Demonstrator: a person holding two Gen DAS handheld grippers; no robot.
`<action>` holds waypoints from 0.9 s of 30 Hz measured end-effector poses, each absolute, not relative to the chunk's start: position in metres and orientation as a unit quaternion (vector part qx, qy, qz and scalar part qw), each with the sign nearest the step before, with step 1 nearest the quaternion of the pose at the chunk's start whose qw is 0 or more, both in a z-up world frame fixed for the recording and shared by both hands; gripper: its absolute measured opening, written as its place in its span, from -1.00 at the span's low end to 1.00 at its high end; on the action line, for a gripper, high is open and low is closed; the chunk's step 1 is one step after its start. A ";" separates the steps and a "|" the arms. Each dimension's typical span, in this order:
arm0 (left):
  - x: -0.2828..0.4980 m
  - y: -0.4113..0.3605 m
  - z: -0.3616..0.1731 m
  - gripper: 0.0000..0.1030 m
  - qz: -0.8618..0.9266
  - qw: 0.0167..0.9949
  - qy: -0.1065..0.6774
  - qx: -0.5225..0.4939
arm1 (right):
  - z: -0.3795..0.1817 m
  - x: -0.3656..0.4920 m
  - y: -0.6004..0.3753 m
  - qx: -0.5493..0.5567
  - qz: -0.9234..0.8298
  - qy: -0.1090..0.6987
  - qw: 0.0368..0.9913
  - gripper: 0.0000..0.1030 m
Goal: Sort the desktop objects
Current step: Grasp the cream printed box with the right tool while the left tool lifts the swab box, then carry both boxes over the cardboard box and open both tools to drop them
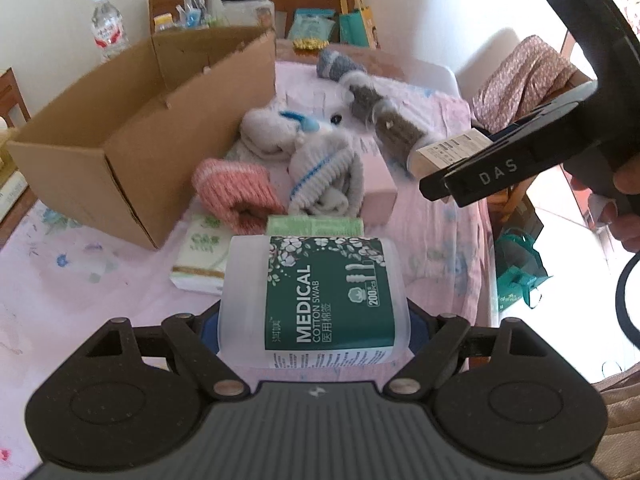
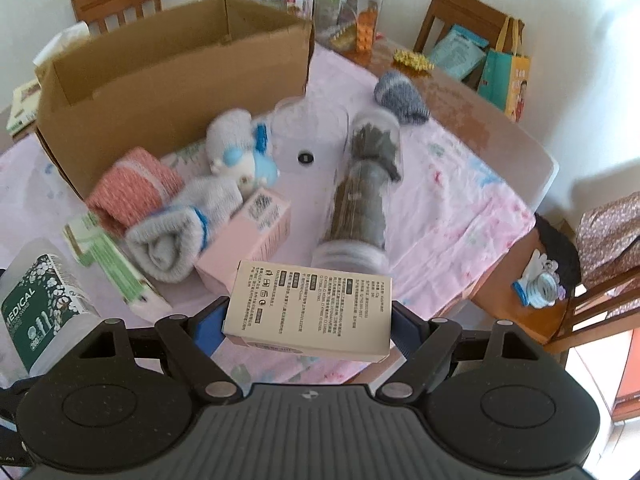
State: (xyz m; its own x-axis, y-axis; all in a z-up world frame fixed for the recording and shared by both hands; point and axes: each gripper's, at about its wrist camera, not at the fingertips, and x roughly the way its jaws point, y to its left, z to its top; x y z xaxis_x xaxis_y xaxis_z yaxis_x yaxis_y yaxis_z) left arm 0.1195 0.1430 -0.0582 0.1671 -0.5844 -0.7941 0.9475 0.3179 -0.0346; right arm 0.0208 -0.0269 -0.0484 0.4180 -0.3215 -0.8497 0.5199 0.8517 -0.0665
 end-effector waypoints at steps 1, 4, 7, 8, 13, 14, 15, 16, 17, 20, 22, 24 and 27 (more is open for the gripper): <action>0.121 0.143 -0.055 0.61 -0.529 0.725 0.367 0.243 | -0.043 0.021 -0.027 0.103 -0.251 0.473 0.838 0.66; 0.124 0.144 -0.041 0.61 -0.526 0.735 0.357 0.237 | -0.027 0.023 -0.026 0.101 -0.246 0.461 0.846 0.66; 0.128 0.142 -0.028 0.61 -0.521 0.745 0.346 0.234 | -0.014 0.028 -0.026 0.094 -0.238 0.452 0.855 0.66; 0.130 0.142 -0.024 0.61 -0.519 0.747 0.343 0.234 | -0.010 0.031 -0.026 0.091 -0.235 0.448 0.858 0.66; 0.144 0.134 -0.008 0.61 -0.505 0.763 0.331 0.229 | 0.006 0.052 -0.028 0.076 -0.209 0.434 0.873 0.66; 0.148 0.132 -0.006 0.61 -0.501 0.767 0.330 0.228 | 0.008 0.058 -0.029 0.071 -0.202 0.432 0.876 0.66; 0.151 0.130 -0.003 0.61 -0.496 0.771 0.328 0.227 | 0.011 0.064 -0.031 0.068 -0.195 0.430 0.879 0.66; 0.156 0.128 0.000 0.61 -0.489 0.776 0.328 0.225 | 0.013 0.070 -0.032 0.067 -0.188 0.427 0.882 0.66; 0.162 0.125 0.003 0.61 -0.481 0.781 0.329 0.224 | 0.015 0.076 -0.034 0.067 -0.182 0.425 0.884 0.66; 0.180 0.118 0.011 0.61 -0.461 0.796 0.325 0.220 | 0.022 0.097 -0.040 0.057 -0.164 0.417 0.892 0.66; 0.193 0.115 0.018 0.61 -0.445 0.808 0.319 0.217 | 0.029 0.114 -0.044 0.049 -0.151 0.408 0.899 0.66; 0.206 0.110 0.023 0.61 -0.431 0.819 0.313 0.215 | 0.033 0.129 -0.048 0.043 -0.141 0.401 0.904 0.66; 0.225 0.100 0.026 0.61 -0.420 0.828 0.311 0.206 | 0.038 0.155 -0.056 0.036 -0.121 0.393 0.911 0.66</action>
